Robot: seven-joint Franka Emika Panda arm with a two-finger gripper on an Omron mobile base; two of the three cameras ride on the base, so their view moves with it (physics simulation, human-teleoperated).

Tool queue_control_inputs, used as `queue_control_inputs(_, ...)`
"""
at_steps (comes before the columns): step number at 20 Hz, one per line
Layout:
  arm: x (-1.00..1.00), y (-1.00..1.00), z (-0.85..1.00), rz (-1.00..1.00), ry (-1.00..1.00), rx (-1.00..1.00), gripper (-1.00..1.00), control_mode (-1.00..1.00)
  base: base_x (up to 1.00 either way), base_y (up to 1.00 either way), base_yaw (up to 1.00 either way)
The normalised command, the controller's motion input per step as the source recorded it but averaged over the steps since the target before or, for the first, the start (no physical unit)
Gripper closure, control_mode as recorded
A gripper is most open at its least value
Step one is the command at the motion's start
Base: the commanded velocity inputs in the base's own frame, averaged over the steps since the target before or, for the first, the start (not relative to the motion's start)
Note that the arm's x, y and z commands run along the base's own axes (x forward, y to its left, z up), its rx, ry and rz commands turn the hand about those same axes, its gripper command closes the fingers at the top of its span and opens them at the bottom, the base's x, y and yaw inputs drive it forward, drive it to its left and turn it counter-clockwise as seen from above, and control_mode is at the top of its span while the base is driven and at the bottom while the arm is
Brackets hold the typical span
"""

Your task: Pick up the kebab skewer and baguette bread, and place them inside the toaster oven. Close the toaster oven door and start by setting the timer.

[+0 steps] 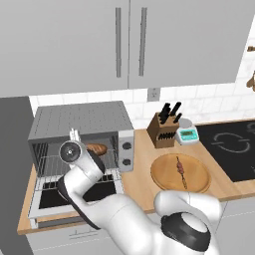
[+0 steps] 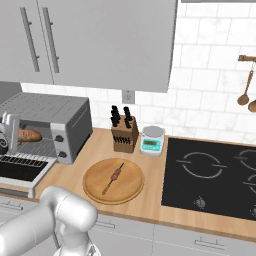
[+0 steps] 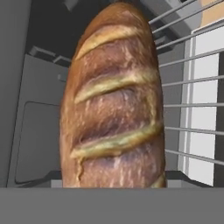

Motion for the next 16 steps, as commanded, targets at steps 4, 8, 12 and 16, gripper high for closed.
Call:
queue_control_inputs(4,0.0,0.0,0.0,0.0,0.0,0.0,-1.0,-1.0,0.0,0.0,0.0)
queue_control_inputs(8,0.06,0.0,0.0,0.0,0.0,0.0,-1.0,-1.0,0.0,0.0,0.0)
queue_control_inputs(12,0.05,0.0,0.06,0.0,0.0,0.0,-1.0,-1.0,0.0,0.0,0.0)
queue_control_inputs(16,-0.19,-0.15,0.41,0.0,-0.01,-0.03,-1.0,-1.0,0.0,0.0,0.0)
